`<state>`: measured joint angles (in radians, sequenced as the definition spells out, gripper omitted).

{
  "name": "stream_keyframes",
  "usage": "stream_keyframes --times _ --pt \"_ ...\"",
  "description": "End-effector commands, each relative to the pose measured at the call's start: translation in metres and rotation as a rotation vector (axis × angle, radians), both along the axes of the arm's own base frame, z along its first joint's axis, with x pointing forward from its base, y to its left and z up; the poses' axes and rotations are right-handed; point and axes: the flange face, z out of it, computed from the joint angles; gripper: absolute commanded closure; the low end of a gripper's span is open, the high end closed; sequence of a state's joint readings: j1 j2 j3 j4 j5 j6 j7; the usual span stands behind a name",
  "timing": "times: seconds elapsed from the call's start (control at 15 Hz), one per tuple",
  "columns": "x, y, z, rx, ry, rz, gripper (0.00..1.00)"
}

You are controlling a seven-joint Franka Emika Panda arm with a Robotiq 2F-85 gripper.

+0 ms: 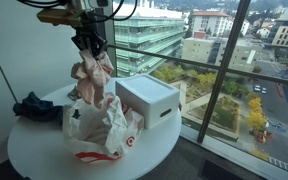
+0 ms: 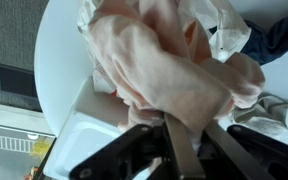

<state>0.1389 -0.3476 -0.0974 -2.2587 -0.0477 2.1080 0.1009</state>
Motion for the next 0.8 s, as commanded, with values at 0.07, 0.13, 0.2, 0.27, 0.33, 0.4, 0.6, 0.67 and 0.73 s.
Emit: stream_keyframes --times 0.07,0.13,0.2,0.27,0.33,0.4,0.6,0.67,0.73 --pt "-0.023 -0.002 -0.036 0.037 0.183 -0.007 0.96" --pt "-0.027 0.002 -0.046 0.031 0.229 -0.007 0.96" --pt "-0.031 0.005 -0.055 0.026 0.273 -0.005 0.96" --pt "-0.034 0.010 -0.063 0.012 0.307 -0.001 0.97" --pt "-0.037 0.015 -0.071 -0.011 0.339 0.000 0.97" --pt "-0.039 0.021 -0.079 -0.017 0.383 0.006 0.97" --pt "-0.041 0.041 -0.105 -0.106 0.421 0.001 0.95" --pt "-0.038 0.046 -0.112 -0.145 0.400 0.000 0.95" --pt "-0.036 0.050 -0.117 -0.196 0.372 0.008 0.95"
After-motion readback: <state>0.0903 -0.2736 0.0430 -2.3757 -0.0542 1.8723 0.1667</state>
